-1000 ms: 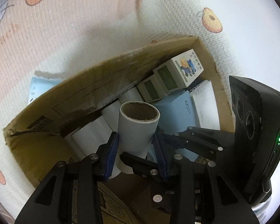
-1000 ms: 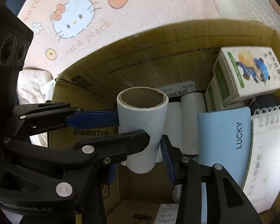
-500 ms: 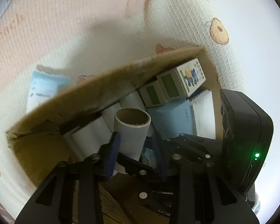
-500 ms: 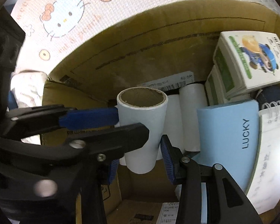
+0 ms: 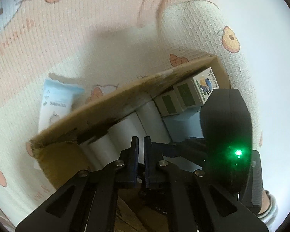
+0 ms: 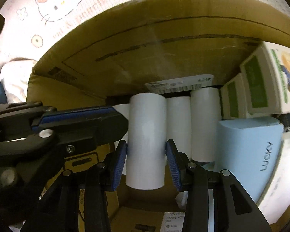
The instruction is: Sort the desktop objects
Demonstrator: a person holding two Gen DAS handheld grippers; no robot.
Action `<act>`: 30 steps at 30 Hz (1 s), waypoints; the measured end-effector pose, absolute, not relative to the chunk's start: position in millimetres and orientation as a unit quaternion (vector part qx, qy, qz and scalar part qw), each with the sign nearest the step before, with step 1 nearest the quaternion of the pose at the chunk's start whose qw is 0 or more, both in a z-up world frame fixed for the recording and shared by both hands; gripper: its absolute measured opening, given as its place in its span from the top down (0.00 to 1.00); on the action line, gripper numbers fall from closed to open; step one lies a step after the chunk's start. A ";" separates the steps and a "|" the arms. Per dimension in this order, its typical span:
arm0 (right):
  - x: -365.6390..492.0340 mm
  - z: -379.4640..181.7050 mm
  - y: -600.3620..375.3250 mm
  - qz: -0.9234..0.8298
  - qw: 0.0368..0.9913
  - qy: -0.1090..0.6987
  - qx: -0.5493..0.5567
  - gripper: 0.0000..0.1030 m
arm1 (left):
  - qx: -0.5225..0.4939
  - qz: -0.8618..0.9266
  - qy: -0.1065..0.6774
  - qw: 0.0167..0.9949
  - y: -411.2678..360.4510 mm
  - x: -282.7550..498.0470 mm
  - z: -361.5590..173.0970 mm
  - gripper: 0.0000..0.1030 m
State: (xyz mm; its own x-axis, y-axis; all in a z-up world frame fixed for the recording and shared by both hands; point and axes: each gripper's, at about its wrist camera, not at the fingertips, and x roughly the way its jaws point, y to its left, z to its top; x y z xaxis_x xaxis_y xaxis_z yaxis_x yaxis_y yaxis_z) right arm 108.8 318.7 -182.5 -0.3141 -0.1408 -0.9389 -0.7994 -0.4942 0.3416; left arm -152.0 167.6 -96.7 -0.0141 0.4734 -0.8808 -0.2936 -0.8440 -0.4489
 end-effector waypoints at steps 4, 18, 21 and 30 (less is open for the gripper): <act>108.5 -184.6 321.3 0.683 0.248 0.428 -0.538 0.62 | -0.646 0.696 -0.036 0.312 165.1 -155.1 -94.7 0.94; 125.9 -172.6 326.7 0.699 0.240 0.362 -0.568 0.62 | -0.609 0.715 -0.008 0.343 168.7 -143.4 -91.7 0.94; 131.8 -169.5 326.8 0.698 0.245 0.351 -0.574 0.62 | -0.594 0.722 0.001 0.355 166.6 -140.2 -89.0 0.94; 155.7 -123.2 309.4 0.737 0.266 0.314 -0.537 0.62 | -0.545 0.751 -0.030 0.373 142.7 -132.0 -73.1 0.94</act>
